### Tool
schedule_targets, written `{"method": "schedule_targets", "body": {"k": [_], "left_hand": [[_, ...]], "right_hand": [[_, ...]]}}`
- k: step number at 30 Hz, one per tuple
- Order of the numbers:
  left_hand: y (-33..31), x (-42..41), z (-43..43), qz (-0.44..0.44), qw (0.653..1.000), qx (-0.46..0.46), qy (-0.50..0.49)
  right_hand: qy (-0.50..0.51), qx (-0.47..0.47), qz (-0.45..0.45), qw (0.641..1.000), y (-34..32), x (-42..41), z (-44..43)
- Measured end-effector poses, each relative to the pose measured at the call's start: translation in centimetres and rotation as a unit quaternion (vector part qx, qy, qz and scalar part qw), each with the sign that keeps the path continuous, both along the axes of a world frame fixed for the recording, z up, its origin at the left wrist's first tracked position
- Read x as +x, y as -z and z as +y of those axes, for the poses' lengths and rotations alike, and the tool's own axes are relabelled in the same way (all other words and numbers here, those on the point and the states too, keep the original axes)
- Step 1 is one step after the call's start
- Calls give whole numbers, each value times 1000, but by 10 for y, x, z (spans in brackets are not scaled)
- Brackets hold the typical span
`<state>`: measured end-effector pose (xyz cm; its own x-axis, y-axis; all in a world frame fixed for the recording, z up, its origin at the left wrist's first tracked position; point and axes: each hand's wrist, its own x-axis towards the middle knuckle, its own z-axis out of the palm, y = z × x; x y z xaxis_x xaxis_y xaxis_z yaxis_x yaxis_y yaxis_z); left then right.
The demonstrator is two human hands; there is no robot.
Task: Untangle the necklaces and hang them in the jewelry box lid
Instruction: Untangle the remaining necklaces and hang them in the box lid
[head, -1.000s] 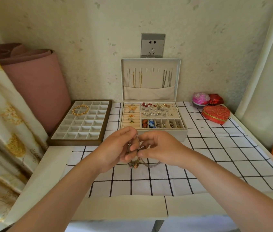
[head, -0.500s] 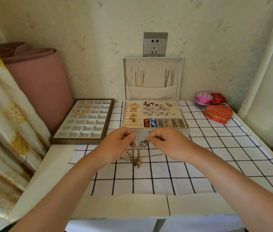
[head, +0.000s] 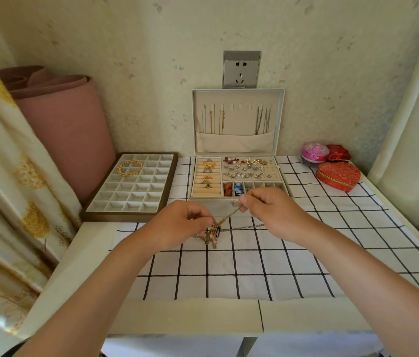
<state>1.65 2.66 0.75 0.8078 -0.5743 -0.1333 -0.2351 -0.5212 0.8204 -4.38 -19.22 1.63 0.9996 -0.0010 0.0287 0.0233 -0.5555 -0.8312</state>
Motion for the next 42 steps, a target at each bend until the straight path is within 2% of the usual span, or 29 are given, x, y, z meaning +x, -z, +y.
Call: {"method": "schedule_targets", "body": {"k": [5,9,13,17,22,25,28,31,36,42], "left_hand": [[2,2,3,13,999,11,-37],[-6,1,7,46,998,-18,-35],[-14,-3,14,43,993,87,67],[-18,-14,19,90,962,215,144],[-19,-12,21,91,957,231,150],[-15,-5,26,50,973,187,122],[-8,4,30,-29,979,176,102],[2,6,24,-80,970,200,113],[17,8,14,-144,959,216,115],[28,14,12,-158,971,180,29]], "right_hand": [[3,1,9,1000,6,0,-5],[-33,-32,72,996,-3,-6,-7],[-132,-106,157,973,-3,-12,-5],[-206,-179,216,938,-2,-19,2],[-238,-218,253,912,-4,-24,12],[-207,-204,227,930,-7,-24,17],[-127,-203,101,966,5,-20,25],[-110,-239,21,964,23,-16,39],[-89,-276,-7,957,39,-12,55],[-60,-322,64,943,28,-10,35]]}}
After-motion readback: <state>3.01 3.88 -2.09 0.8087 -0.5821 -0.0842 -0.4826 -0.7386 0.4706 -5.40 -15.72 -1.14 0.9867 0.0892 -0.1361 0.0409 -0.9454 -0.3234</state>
